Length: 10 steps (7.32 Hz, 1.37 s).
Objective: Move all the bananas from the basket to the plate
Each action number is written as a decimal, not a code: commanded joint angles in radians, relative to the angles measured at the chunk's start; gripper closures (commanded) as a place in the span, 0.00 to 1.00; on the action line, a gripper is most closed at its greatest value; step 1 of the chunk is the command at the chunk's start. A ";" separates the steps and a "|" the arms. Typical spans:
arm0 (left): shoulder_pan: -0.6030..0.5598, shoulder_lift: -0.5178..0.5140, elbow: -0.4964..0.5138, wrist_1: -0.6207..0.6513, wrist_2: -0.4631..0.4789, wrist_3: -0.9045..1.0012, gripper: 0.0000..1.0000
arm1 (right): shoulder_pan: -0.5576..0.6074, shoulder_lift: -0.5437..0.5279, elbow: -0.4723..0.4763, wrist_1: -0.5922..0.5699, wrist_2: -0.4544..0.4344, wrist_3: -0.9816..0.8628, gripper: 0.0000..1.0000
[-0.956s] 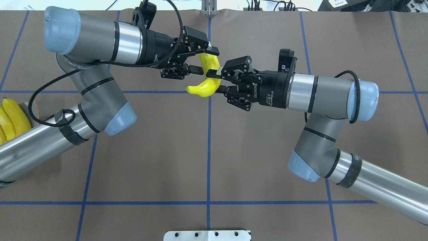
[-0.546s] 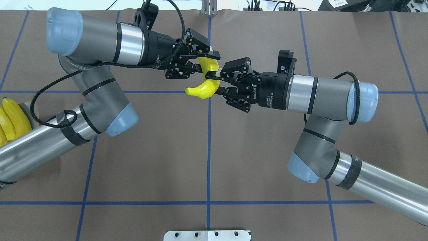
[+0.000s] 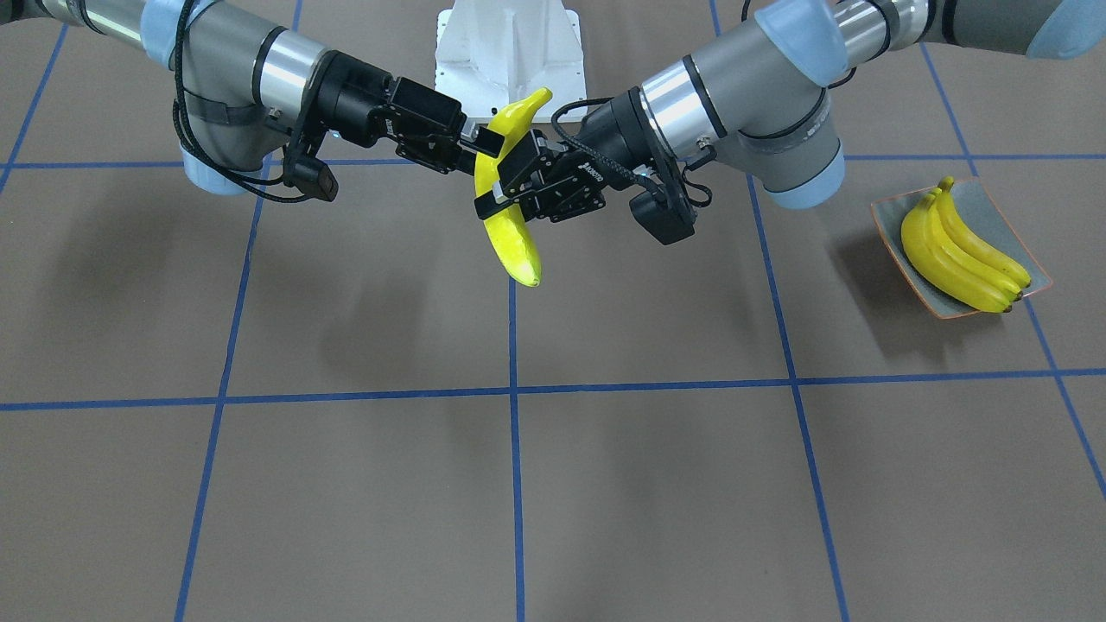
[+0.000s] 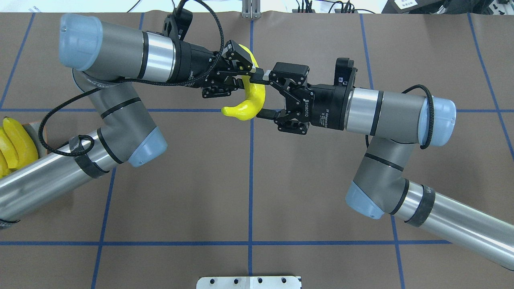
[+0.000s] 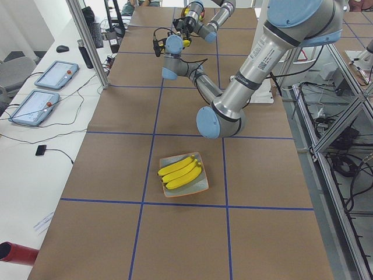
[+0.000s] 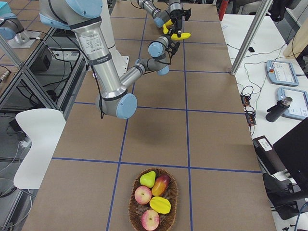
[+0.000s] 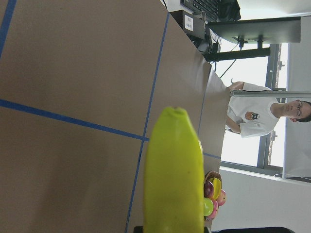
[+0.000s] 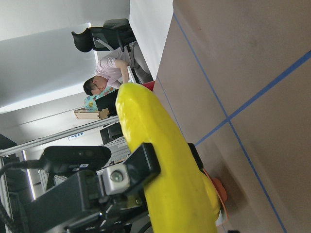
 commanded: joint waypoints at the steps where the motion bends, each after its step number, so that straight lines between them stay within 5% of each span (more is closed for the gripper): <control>1: -0.009 0.037 -0.013 0.000 -0.003 0.014 1.00 | 0.028 -0.084 0.047 0.027 0.005 -0.007 0.00; 3: -0.053 0.181 -0.028 0.011 -0.050 0.139 1.00 | 0.059 -0.185 0.035 0.008 0.034 -0.234 0.00; 5: -0.172 0.252 -0.017 0.079 -0.199 0.199 1.00 | 0.099 -0.251 -0.029 0.008 0.048 -0.380 0.00; 8: -0.208 0.400 -0.025 0.166 -0.207 0.369 1.00 | 0.344 -0.290 -0.066 -0.204 0.328 -0.723 0.00; 10: -0.269 0.526 -0.022 0.167 -0.238 0.563 1.00 | 0.430 -0.333 -0.066 -0.335 0.377 -0.965 0.00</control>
